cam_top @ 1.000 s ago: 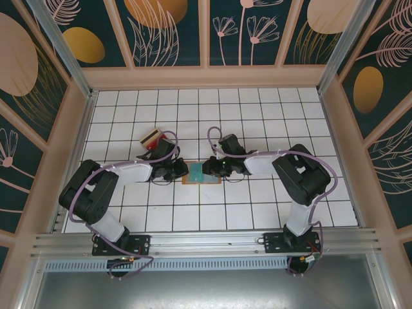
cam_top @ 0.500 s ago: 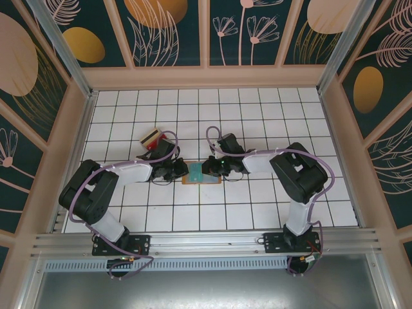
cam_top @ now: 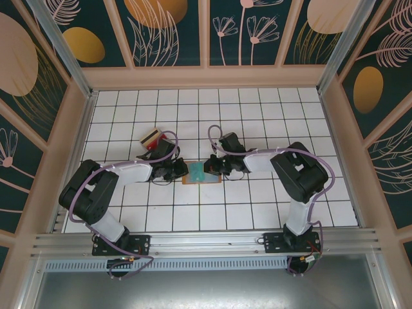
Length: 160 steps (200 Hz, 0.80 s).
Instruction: Take the credit cards out of the card holder
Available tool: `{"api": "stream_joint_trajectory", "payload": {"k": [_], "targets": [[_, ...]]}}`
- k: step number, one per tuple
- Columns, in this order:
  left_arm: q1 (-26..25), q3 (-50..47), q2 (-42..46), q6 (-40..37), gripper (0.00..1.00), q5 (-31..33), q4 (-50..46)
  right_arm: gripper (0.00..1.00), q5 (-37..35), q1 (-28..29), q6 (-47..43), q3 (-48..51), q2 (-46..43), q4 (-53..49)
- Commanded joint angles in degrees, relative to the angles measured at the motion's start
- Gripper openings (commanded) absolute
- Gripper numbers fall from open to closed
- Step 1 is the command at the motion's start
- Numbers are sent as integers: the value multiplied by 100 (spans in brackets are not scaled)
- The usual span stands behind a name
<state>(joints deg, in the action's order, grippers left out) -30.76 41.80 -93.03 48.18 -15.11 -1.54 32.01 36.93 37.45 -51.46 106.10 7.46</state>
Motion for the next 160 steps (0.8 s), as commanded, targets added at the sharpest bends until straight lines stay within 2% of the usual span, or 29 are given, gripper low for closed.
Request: {"api": "stream_joint_trajectory", "payload": {"k": [1, 93, 104, 125, 132, 160], "targets": [[-15, 3, 48, -125, 13, 60, -275, 0, -37, -146, -122, 177, -349, -87], [-13, 141, 153, -105, 16, 70, -347, 0, -83, -526, -379, 647, -1234, -406], [-9, 193, 206, -65, 21, 63, -364, 0, -81, -528, -404, 664, -1319, -434], [-11, 282, 397, 60, 37, 10, -284, 0, -97, -523, -423, 690, -1539, -469], [-12, 308, 476, 120, 41, -12, -234, 0, -100, -693, -408, 699, -1619, -457], [-13, 372, 729, 352, 43, -135, 32, 0, -72, -748, -379, 691, -1905, -384]]}}
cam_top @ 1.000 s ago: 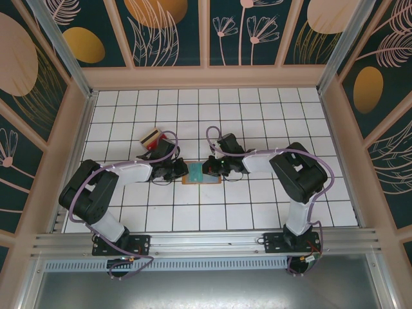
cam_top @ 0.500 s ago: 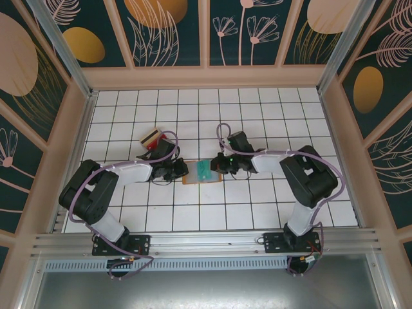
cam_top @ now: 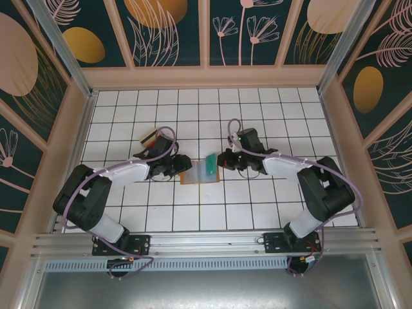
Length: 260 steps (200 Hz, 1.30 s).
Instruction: Take the credit cards out of the card holder
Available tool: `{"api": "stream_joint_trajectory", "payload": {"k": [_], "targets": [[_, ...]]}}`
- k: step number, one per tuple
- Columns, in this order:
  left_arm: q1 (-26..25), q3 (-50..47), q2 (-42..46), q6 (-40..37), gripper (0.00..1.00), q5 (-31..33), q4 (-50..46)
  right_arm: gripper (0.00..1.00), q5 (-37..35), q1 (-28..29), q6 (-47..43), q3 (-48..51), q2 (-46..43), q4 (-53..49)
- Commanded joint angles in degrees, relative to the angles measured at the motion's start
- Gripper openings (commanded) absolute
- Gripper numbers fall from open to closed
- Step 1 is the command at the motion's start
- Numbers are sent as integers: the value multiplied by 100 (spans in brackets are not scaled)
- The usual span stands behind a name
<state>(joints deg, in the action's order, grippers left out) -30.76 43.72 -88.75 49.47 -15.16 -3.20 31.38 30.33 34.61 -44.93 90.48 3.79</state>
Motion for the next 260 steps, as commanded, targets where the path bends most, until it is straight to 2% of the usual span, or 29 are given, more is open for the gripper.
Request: {"api": "stream_joint_trajectory", "payload": {"k": [1, 32, 69, 85, 140, 226, 260], "targets": [[-11, 180, 303, 230, 43, -138, 211, 0, -9, -88, -95, 37, -349, -18], [-17, 122, 447, 503, 45, -409, 635, 0, 196, -108, -42, 10, -459, 146], [-1, -91, 787, 997, 55, -705, 1519, 0, 661, -191, 336, 105, -753, 822], [22, -144, 891, 1077, 54, -788, 1769, 0, 868, -254, 479, 116, -891, 1084], [86, -635, 946, 1700, 44, -1343, 3140, 0, 1482, -368, 1046, 265, -1120, 2077], [80, -681, 920, 1855, 33, -1670, 3594, 0, 1652, -342, 1276, 417, -1098, 2447], [79, -699, 907, 1904, 25, -1763, 3768, 0, 1677, -326, 1285, 436, -1078, 2485]]}}
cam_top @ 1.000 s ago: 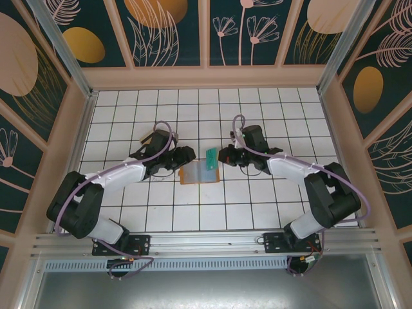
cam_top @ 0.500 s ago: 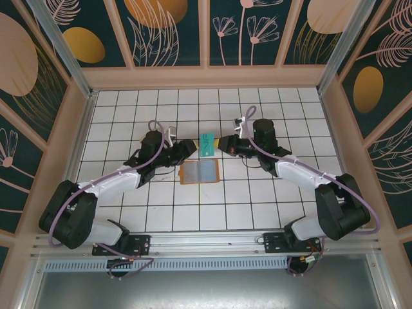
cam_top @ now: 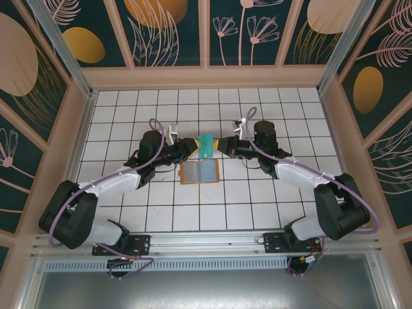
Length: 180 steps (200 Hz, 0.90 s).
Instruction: Take the credit cards out of the card holder
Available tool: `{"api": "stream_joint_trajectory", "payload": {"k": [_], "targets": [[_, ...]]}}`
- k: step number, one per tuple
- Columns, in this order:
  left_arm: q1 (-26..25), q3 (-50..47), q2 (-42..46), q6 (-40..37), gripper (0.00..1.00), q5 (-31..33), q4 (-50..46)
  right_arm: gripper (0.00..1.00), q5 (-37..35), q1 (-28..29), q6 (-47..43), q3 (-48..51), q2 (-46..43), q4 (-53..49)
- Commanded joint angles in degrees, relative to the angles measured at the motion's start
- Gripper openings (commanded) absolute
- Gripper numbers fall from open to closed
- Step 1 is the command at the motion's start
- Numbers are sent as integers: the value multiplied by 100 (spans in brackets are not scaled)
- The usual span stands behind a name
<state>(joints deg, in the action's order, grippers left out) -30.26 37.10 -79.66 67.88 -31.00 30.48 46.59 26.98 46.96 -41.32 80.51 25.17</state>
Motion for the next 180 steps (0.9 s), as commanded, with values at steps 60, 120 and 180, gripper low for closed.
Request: {"api": "stream_joint_trajectory", "payload": {"k": [60, 120, 180], "targets": [[36, -73, -3, 74, 11, -263, 469, 0, 193, 26, 111, 63, -46, 430], [35, 50, 141, -249, 0, -170, -25, 46, -18, 22, -131, 50, -91, 45], [44, 1340, 137, -2539, 0, 977, -3518, 87, -655, -44, -885, -84, -440, -1035]]}}
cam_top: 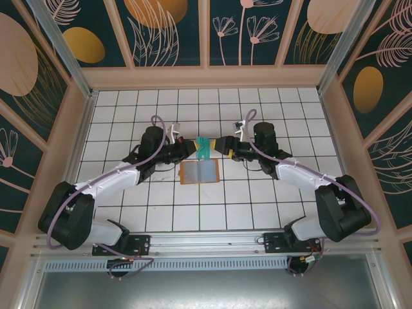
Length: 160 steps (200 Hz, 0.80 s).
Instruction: Take the credit cards out of the card holder
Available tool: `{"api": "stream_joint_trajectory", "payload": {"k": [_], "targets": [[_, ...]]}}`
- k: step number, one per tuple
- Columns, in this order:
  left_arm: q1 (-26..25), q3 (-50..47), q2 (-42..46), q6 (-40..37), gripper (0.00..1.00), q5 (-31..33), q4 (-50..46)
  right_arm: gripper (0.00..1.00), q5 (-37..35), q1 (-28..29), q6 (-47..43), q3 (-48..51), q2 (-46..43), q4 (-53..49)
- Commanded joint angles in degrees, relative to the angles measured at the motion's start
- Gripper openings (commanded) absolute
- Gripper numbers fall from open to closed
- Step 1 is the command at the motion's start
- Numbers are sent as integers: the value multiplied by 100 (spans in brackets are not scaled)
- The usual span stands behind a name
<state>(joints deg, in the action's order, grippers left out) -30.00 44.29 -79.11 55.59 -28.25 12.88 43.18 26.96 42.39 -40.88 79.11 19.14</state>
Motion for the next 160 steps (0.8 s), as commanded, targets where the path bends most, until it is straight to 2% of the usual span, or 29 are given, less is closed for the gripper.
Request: {"api": "stream_joint_trajectory", "payload": {"k": [1, 19, 58, 92, 124, 160], "targets": [[19, 644, 73, -1365, 0, 735, -1818, 87, -321, -46, -435, -129, -309, -443], [18, 1084, -82, -2096, 0, 1337, -2752, 98, -490, -59, -558, -122, -430, -588], [13, 1999, -555, -3481, 0, 2802, -4139, 99, -810, -62, -816, -135, -687, -897], [10, 2543, -1010, -4584, 0, 4158, -4891, 99, -873, -77, -917, -118, -796, -1017], [12, 2667, -1369, -5545, 0, 4821, -5116, 99, -881, -98, -939, -50, -912, -1003], [18, 2541, -1268, -5967, 0, 5101, -4780, 99, -873, -171, -944, 22, -1015, -1034]]}}
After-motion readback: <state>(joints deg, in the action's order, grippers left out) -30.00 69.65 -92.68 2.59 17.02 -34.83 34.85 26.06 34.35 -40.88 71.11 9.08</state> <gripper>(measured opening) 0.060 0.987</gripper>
